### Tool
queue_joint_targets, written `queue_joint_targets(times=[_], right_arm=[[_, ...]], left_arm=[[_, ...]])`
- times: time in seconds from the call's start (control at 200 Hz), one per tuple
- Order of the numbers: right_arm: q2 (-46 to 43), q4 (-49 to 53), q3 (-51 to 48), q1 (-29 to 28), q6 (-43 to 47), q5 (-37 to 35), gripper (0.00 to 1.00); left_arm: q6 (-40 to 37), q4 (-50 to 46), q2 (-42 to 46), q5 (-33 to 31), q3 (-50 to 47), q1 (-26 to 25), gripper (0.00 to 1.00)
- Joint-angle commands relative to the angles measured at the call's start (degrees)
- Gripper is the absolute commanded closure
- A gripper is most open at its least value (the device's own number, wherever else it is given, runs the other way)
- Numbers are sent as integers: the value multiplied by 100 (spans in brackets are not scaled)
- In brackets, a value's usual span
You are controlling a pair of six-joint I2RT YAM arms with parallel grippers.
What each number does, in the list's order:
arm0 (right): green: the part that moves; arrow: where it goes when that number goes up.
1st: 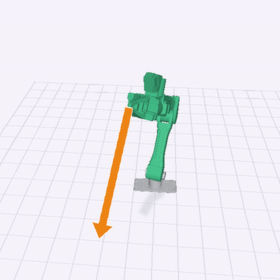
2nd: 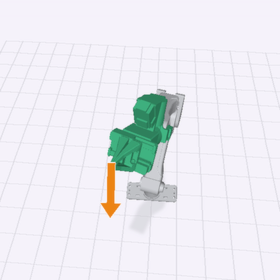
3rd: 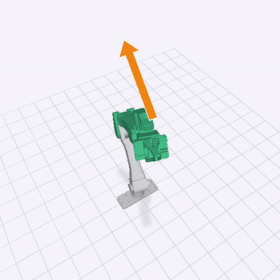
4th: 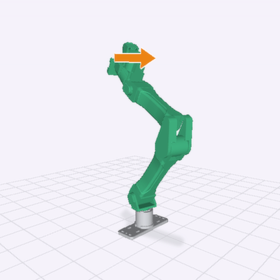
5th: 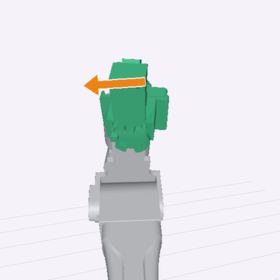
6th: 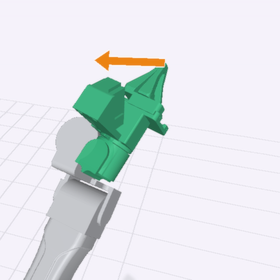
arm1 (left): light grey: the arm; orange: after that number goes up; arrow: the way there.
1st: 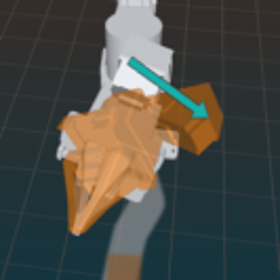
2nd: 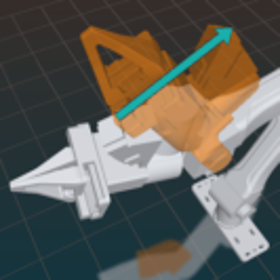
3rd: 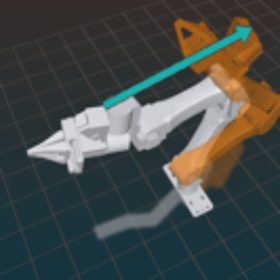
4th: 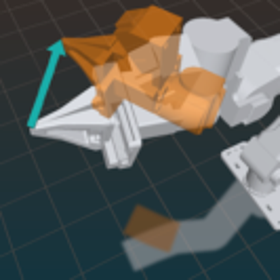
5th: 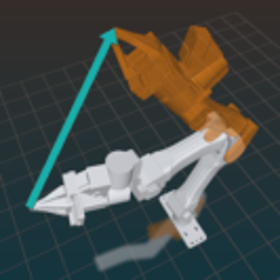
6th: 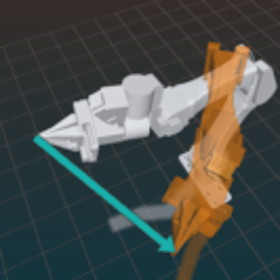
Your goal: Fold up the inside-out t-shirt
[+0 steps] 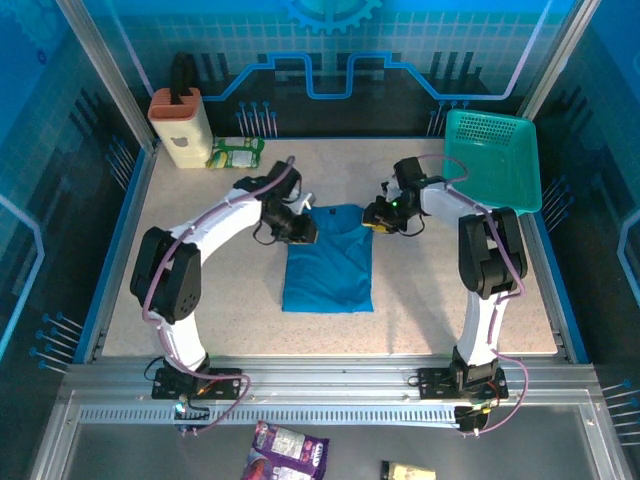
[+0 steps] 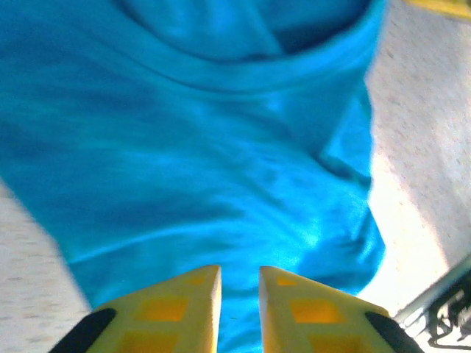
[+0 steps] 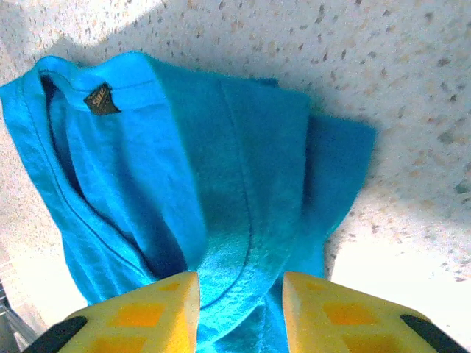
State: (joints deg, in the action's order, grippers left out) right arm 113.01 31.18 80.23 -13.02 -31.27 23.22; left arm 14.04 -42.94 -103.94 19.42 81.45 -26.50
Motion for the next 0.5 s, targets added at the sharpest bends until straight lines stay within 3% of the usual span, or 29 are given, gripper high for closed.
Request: queue_joint_targets(times=[0.0, 0.23, 0.38, 0.495], right_arm=[[-25, -141, 1, 178, 216, 111, 64], [558, -302, 362, 291, 338, 390, 65], [865, -487, 578, 296, 324, 698, 66], [1007, -621, 664, 296, 297, 807, 69]], left_arm=[[593, 252, 210, 308, -189, -553, 85], [1056, 678, -132, 489, -480, -1361, 99], [1294, 855, -337, 477, -331, -1667, 98], [1560, 1074, -430, 491, -182, -1753, 87]])
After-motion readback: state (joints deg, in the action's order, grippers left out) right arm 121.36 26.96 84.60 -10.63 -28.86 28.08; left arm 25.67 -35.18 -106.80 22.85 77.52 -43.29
